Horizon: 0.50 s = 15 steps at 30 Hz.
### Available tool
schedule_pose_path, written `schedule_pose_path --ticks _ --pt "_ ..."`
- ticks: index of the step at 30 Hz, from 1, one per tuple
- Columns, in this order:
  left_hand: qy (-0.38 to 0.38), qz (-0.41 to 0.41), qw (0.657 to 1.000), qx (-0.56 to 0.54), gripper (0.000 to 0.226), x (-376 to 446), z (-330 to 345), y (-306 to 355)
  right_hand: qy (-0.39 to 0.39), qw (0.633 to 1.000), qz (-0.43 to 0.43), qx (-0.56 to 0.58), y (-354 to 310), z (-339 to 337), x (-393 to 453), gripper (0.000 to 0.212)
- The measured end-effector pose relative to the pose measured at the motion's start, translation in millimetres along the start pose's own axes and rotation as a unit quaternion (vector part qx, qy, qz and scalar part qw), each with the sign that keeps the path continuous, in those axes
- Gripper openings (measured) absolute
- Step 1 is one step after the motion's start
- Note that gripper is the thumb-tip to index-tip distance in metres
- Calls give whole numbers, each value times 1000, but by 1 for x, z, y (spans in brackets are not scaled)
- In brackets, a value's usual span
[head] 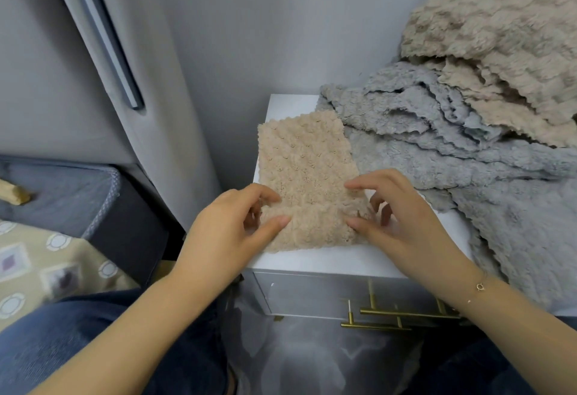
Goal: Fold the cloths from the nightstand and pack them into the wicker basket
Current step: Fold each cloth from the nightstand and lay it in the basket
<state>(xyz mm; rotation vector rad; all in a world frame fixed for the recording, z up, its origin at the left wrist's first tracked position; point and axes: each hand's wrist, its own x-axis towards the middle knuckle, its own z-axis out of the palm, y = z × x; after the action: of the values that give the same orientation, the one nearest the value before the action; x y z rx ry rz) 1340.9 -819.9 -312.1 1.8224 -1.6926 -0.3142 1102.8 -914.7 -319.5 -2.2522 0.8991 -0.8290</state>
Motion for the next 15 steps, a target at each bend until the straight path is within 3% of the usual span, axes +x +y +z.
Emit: schedule_pose_path --ticks 5,12,15 --pt "-32 158 985 68 26 2 -5 -7 -25 968 -159 -194 13 -12 1 22" --pt "-124 142 978 89 60 -5 -7 -10 -104 962 -126 -220 19 -16 -3 60" --pt "-128 140 977 97 70 -6 -3 -9 -108 967 -101 -207 17 -15 -4 62"
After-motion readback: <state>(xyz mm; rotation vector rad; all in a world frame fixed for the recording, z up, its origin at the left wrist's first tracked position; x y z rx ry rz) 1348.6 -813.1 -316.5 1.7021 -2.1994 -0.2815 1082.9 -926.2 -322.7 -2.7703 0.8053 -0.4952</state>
